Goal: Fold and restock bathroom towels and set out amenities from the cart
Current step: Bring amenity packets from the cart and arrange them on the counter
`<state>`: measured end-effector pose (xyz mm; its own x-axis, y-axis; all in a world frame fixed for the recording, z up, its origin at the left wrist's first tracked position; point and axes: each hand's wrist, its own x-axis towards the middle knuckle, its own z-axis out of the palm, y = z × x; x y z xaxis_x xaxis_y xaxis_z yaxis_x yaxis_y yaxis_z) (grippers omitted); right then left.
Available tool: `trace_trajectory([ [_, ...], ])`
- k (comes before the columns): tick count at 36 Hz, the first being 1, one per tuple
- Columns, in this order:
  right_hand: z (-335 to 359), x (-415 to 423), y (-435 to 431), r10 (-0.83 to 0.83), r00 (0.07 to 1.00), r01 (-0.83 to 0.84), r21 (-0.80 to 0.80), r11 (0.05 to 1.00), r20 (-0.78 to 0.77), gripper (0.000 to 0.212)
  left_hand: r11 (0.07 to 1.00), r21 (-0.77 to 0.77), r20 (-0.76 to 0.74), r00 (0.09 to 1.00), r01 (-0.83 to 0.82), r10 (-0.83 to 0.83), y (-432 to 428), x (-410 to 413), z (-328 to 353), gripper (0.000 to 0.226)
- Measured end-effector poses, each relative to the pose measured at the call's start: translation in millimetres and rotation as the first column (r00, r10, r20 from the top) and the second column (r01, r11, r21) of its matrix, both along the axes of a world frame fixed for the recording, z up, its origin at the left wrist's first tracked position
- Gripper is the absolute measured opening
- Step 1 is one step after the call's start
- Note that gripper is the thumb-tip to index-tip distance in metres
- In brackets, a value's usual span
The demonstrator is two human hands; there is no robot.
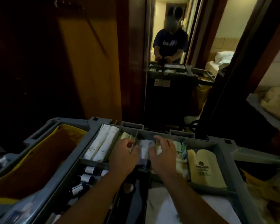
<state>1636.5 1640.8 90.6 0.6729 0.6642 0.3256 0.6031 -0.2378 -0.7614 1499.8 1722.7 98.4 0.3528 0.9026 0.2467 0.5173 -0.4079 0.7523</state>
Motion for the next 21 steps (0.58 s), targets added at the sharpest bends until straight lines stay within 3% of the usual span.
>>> trace_trajectory([
  [6, 68, -36, -6, 0.253, 0.967, -0.249, 0.196, 0.948, 0.006, 0.035, 0.983, 0.104, 0.158, 0.979, -0.150, 0.132, -26, -35, 62, 0.010],
  [12, 123, -81, -12, 0.533, 0.843, -0.528, 0.306, 0.792, 0.073, 0.052, 0.908, 0.226, 0.273, 0.917, -0.353, 0.289, -67, -83, 120, 0.016],
  [15, 144, -109, -16, 0.647, 0.750, -0.649, 0.342, 0.680, 0.138, 0.054, 0.819, 0.305, 0.325, 0.861, -0.486, 0.390, -91, -113, 139, 0.026],
  [21, 162, -185, -26, 0.834, 0.511, -0.812, 0.434, 0.390, 0.207, 0.056, 0.538, 0.476, 0.329, 0.709, -0.695, 0.624, -161, -183, 164, 0.062],
])
